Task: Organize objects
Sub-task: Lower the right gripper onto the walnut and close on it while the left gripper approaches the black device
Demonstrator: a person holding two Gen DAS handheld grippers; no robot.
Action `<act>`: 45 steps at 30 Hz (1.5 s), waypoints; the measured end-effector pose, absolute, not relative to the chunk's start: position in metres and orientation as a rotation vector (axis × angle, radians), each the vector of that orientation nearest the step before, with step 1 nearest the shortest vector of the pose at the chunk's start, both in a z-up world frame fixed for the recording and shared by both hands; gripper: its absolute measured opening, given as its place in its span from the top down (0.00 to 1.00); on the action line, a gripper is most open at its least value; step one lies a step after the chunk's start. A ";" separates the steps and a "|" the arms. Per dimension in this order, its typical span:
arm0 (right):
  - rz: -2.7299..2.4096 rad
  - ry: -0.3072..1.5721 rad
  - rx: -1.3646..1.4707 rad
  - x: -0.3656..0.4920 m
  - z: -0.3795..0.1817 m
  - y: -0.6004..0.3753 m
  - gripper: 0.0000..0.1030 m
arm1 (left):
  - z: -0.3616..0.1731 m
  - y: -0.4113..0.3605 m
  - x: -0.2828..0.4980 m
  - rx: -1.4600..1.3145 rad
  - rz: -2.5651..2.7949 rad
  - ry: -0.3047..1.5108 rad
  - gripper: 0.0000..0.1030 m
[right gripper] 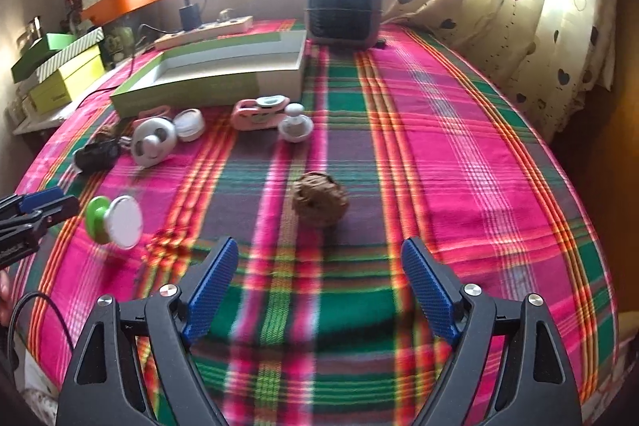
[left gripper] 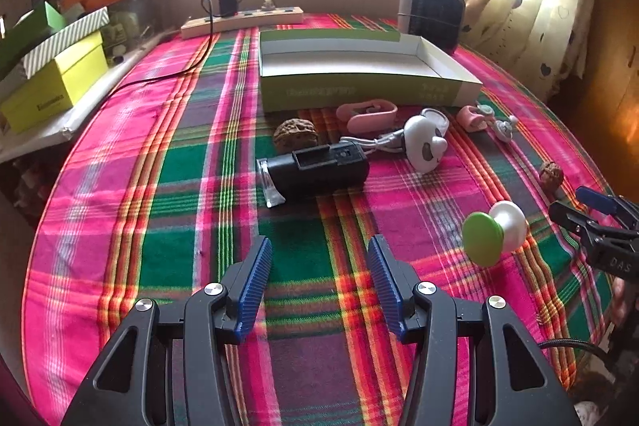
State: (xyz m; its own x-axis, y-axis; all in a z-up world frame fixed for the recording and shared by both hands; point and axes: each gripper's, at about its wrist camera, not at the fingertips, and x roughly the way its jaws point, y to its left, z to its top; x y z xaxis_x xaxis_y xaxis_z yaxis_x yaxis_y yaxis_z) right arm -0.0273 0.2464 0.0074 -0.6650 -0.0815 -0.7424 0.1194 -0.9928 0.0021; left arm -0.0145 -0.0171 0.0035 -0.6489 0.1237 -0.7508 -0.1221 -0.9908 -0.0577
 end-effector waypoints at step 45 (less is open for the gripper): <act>-2.693 0.129 1.251 -0.064 0.007 0.242 0.67 | 0.009 -0.005 -0.052 -1.186 2.547 0.115 0.51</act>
